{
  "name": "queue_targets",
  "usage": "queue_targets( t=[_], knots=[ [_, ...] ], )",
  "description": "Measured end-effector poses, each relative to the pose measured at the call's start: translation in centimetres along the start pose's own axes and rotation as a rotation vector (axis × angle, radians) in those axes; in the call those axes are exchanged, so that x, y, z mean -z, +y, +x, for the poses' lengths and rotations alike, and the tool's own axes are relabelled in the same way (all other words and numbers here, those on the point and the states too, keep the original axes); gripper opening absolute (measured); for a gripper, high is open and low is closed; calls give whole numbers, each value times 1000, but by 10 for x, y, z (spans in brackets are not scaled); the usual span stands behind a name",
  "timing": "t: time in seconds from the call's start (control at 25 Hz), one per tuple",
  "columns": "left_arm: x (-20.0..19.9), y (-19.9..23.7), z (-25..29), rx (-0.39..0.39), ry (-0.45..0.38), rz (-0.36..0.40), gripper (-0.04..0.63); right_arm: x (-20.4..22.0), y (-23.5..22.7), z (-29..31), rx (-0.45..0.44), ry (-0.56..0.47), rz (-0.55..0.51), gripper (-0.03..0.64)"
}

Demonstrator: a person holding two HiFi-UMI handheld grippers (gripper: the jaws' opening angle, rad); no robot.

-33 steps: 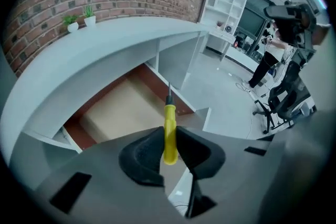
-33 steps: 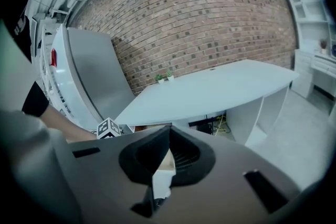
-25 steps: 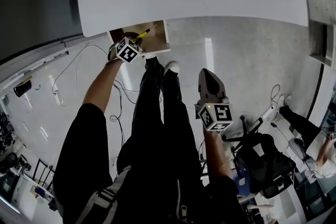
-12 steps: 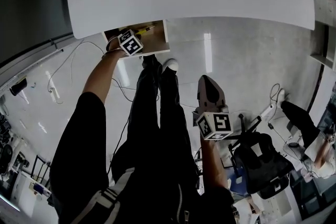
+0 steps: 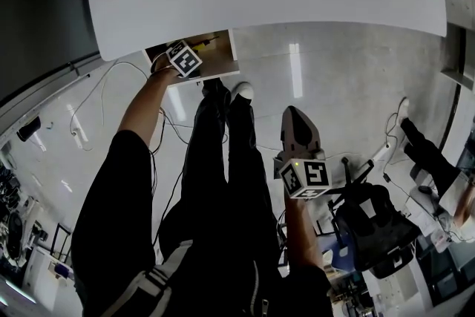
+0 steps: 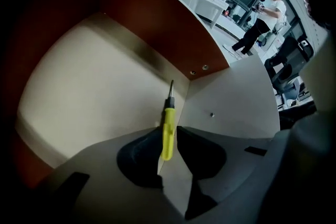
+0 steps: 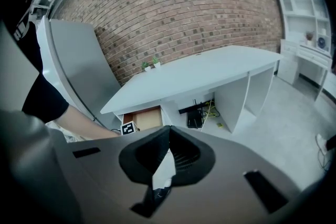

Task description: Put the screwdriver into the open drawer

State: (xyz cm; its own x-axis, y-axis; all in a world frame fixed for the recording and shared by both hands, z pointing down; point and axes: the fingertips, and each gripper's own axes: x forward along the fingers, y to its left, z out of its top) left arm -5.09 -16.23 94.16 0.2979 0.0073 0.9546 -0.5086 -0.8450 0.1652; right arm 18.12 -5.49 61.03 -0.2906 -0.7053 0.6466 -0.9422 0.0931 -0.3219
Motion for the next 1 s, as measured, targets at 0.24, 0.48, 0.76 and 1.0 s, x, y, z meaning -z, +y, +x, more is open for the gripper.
queue_targets(
  t=[0.24,0.48,0.76,1.0],
  knots=[
    [-7,2,-14,-13,-46,-45,103,3,2,1,-2,8,-7,-2],
    [-24,-10,-70,-60,-185,-119,84,-12,19,0,-44,-1,-59,1],
    [-26,-29,-147,-147,-349,-296,40,-48,43,3,-112,-19,-146,2],
    [-26,-42,-233,-223,-498,-509,31,-88,59,6,-170,-89,-180,0]
  ],
)
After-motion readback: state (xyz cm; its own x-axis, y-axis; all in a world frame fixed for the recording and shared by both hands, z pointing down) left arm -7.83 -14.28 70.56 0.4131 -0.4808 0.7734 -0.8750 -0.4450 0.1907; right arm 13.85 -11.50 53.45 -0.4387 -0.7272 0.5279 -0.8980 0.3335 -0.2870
